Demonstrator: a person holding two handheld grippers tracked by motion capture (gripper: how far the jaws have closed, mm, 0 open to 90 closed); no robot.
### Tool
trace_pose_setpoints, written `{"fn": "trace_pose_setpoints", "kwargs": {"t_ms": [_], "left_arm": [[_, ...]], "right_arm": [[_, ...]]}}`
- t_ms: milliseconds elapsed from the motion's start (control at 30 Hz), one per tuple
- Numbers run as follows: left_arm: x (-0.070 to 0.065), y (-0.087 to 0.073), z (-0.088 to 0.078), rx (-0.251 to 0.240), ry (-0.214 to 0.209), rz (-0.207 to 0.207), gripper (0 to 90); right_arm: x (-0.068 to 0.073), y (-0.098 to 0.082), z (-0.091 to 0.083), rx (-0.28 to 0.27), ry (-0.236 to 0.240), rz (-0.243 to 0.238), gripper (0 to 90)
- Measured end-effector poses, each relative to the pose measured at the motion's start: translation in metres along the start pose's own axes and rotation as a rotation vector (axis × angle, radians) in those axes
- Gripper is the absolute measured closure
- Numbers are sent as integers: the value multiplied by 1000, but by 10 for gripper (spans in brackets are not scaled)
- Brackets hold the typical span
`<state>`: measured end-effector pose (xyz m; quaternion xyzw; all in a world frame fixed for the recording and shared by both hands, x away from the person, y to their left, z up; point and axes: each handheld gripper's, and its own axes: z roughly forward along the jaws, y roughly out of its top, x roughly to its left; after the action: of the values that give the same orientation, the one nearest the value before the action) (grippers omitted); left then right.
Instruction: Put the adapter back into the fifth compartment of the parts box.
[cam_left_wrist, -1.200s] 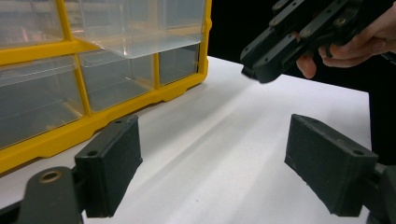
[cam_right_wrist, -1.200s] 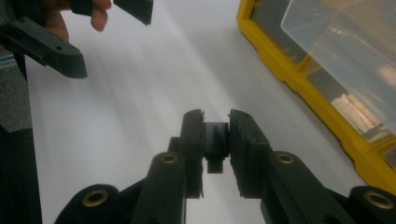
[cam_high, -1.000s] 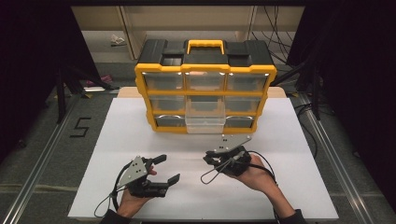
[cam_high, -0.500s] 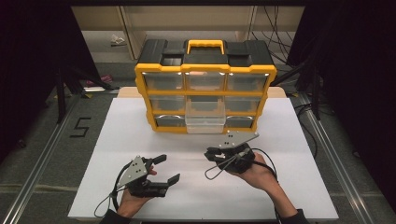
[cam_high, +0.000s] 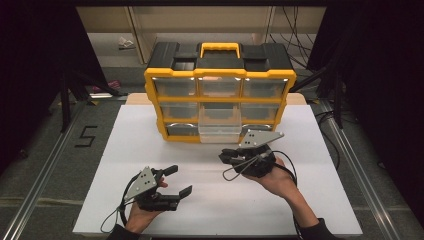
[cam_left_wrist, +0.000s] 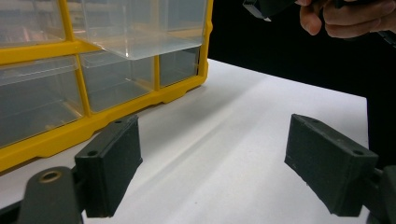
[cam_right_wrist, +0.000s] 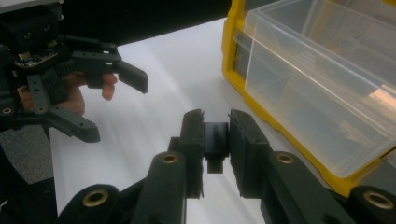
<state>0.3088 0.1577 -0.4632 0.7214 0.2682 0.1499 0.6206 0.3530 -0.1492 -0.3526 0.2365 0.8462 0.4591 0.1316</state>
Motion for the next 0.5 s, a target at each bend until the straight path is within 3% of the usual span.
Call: {"fn": "trace_pose_setpoints", "kwargs": {"t_ms": [500], "left_arm": [[0, 0, 0, 2, 1, 1, 178]], "right_arm": [[-9, 17, -5, -38, -23, 1, 763]]}}
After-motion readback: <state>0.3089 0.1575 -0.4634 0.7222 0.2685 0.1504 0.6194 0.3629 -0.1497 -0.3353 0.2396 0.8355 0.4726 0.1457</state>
